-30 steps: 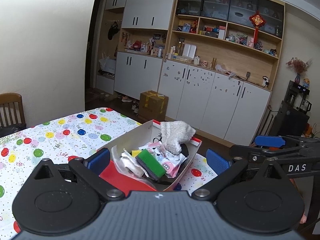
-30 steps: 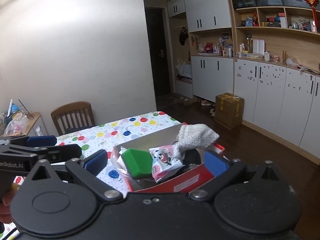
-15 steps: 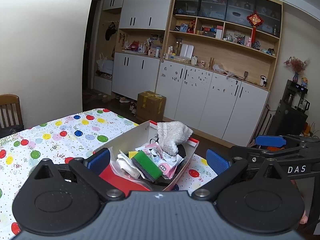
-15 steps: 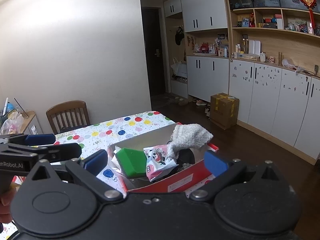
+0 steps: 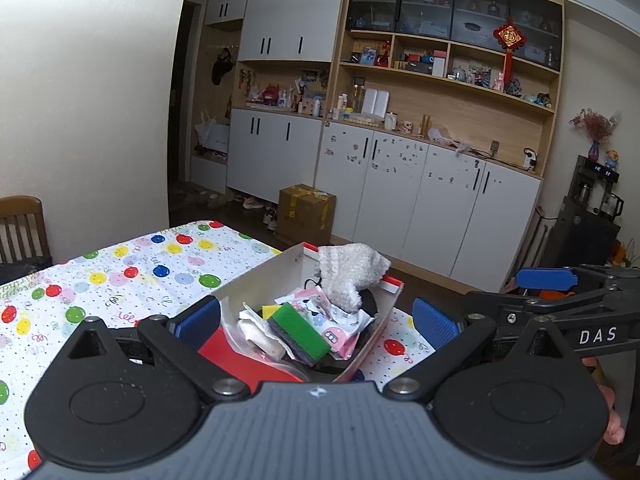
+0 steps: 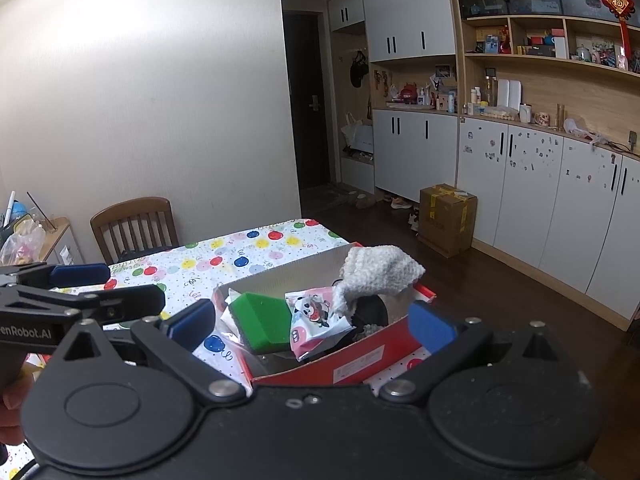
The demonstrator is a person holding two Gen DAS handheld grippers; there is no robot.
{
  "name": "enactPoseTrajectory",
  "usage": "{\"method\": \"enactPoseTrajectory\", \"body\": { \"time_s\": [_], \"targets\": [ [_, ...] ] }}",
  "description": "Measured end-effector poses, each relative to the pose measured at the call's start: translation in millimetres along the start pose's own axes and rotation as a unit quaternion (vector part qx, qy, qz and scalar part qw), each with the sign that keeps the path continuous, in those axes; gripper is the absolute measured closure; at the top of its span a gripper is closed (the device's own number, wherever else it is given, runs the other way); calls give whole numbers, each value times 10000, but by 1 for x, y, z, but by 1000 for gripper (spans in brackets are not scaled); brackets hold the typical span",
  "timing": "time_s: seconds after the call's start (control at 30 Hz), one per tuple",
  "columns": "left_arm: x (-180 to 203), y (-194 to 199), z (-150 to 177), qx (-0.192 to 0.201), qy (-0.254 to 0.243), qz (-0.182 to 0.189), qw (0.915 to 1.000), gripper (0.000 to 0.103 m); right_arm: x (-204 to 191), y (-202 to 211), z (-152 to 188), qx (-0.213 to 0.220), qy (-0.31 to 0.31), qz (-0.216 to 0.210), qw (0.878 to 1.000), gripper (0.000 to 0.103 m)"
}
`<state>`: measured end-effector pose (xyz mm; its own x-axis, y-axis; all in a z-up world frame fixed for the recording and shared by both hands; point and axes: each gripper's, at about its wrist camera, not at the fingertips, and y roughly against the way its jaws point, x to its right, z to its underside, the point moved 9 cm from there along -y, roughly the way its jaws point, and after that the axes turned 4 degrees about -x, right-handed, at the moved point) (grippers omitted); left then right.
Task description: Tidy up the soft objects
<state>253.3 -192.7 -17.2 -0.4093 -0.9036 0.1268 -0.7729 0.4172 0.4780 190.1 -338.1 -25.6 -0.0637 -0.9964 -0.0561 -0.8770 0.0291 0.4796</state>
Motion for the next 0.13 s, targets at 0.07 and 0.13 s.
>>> {"method": "enactPoseTrajectory", "body": {
  "time_s": [0.07, 0.13],
  "targets": [
    [-1, 0, 0, -8, 38, -33, 10000, 0, 0, 0, 0, -5, -10, -7, 10000, 0],
    [-3, -1, 1, -49, 62, 7, 10000, 0, 0, 0, 0, -9, -1, -3, 10000, 0]
  ]
}}
